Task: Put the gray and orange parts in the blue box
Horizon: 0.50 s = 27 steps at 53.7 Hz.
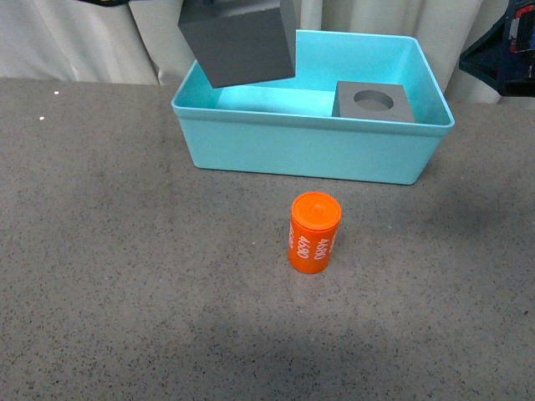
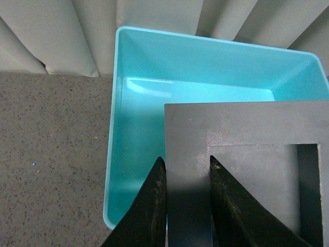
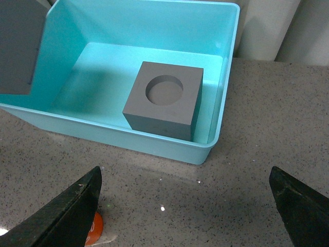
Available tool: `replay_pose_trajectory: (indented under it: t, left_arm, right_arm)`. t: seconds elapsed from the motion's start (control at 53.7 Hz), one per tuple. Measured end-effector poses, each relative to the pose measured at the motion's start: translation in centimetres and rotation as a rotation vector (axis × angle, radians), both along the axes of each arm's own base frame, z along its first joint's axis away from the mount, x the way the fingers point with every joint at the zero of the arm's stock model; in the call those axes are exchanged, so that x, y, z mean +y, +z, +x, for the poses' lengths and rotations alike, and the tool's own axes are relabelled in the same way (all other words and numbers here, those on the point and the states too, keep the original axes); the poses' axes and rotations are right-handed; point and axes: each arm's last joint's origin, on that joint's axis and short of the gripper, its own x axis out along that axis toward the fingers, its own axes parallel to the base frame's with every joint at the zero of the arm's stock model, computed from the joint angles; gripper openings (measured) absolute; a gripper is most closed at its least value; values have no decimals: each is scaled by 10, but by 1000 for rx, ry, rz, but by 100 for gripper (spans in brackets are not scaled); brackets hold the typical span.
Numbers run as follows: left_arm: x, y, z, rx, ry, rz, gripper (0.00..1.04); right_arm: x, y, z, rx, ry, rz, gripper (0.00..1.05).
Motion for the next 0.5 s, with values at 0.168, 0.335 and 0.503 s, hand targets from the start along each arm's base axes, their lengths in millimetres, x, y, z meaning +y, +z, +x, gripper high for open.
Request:
replay_pose_trajectory:
  t: [0.168,0.335,0.503]
  left_arm:
    - [-1,-20,19,41,4,27,18]
    - [-2,-36,33,72,-1,52,18]
    - [-4,-53,50,106,2,70,18]
  right_arm:
    - [0,0,0,0,0,0,95]
    - [0,0,0,0,0,0,95]
    - [0,0,0,0,1,0,95]
